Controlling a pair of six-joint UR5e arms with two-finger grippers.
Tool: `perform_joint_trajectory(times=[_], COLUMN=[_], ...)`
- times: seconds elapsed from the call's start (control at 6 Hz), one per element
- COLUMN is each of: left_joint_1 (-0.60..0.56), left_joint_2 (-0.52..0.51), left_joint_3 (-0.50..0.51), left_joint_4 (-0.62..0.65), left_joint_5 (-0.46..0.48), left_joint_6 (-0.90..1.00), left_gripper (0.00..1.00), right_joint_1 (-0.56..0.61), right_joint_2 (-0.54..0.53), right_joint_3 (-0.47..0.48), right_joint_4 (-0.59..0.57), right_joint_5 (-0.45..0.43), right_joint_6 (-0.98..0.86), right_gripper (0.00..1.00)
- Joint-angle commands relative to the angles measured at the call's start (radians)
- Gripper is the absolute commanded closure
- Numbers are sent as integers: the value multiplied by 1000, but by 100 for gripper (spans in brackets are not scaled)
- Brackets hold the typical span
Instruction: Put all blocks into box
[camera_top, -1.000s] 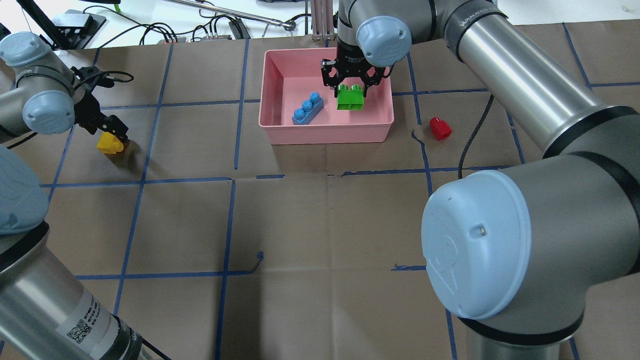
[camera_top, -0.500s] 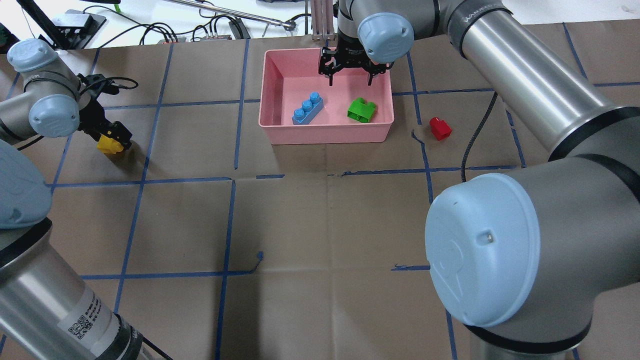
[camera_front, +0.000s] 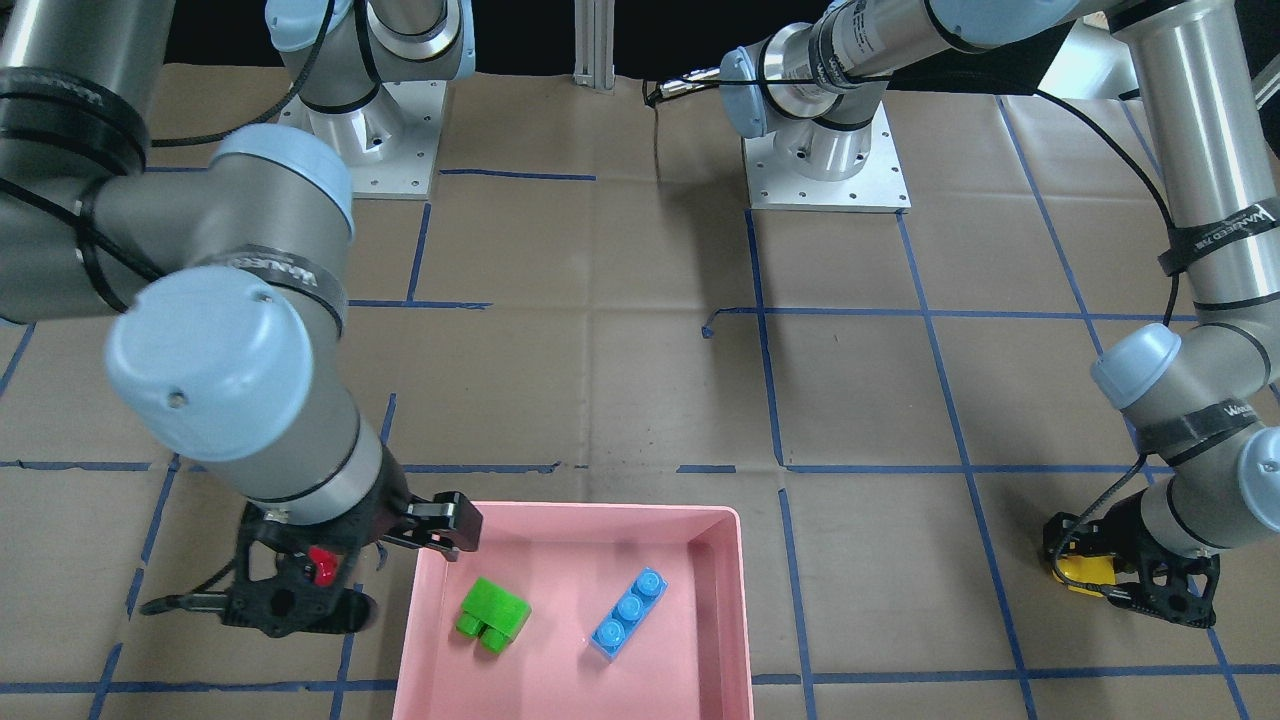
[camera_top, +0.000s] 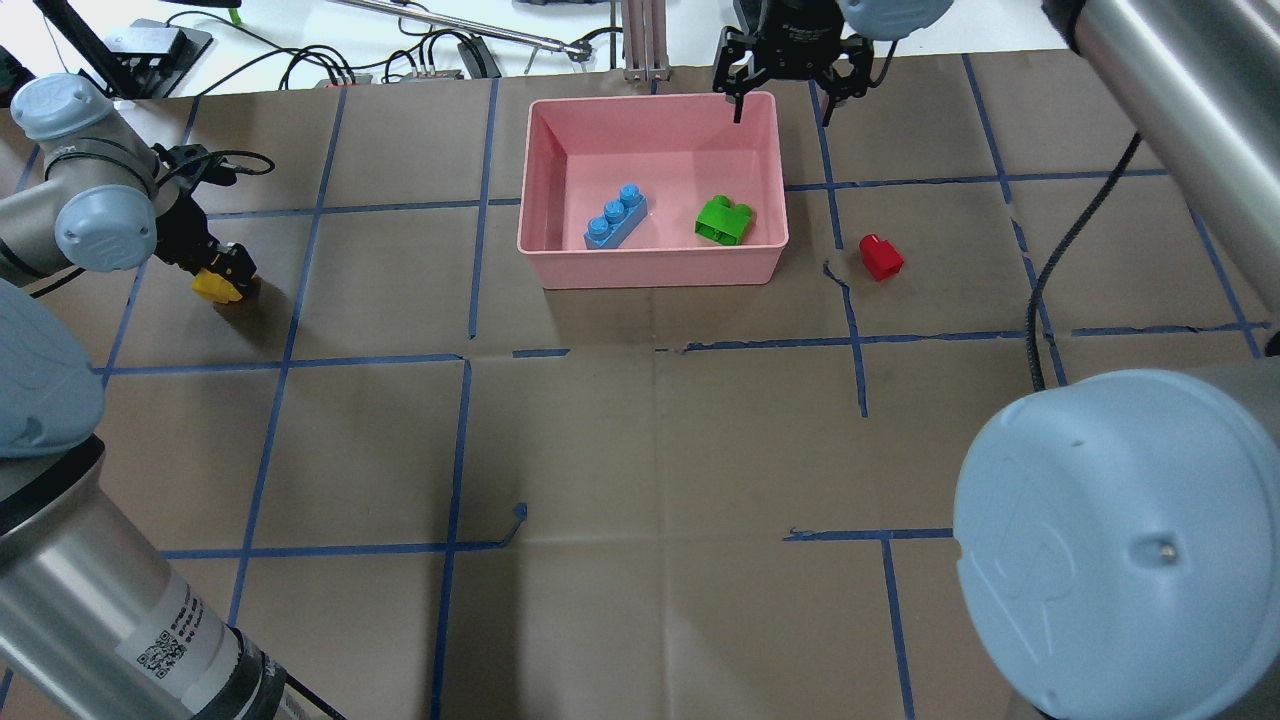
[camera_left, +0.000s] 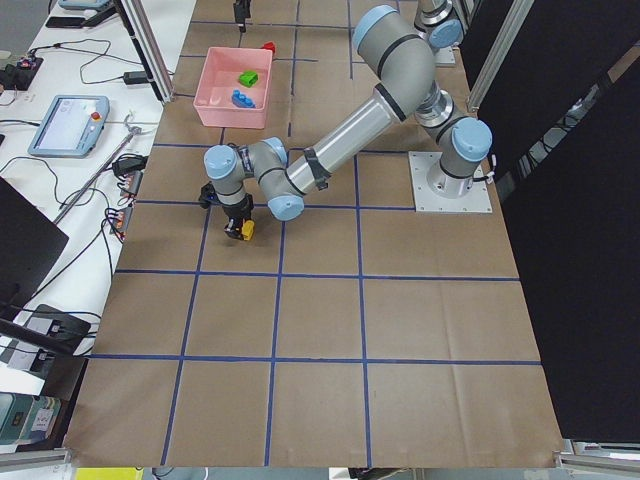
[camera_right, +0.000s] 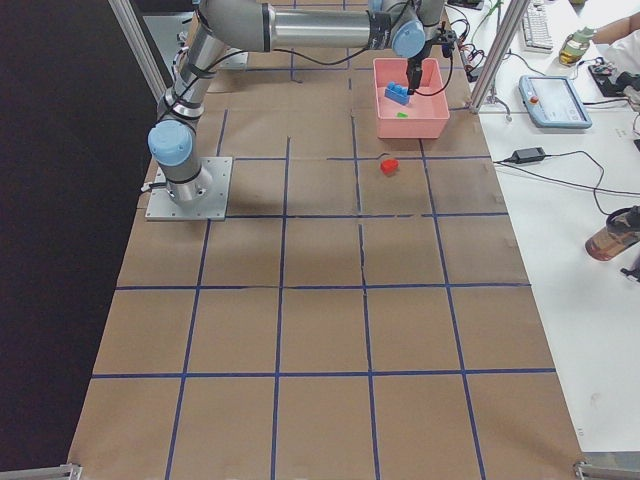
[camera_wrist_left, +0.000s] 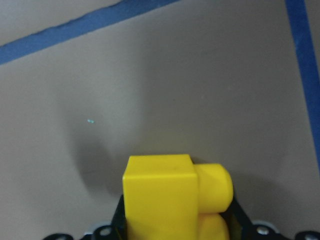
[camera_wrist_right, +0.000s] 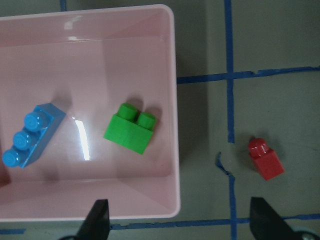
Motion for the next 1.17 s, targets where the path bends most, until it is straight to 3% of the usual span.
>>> perform_joint_trajectory(times=[0.0,0.33,0.67,1.0], left_joint_1=[-18,-144,-311,-446], left_joint_2=[26,107,88,21], left_joint_3=[22,30,202,359], left_joint_4=[-60,-124,-265,-300], left_joint_5=[-16,-51,-56,-132], left_joint_6=[-44,-239,-659,-991], left_gripper=[100,100,100,100], right_joint_1=[-90,-112,-112,-119], right_joint_2=[-27,-7,65,78], right_joint_3=[50,154,264,405], right_joint_4=[26,-18,-174,-418], right_joint_5=[-61,-72,-70,-75], right_joint_6=[-281,-455,-575,-578], right_gripper=[1,1,1,1])
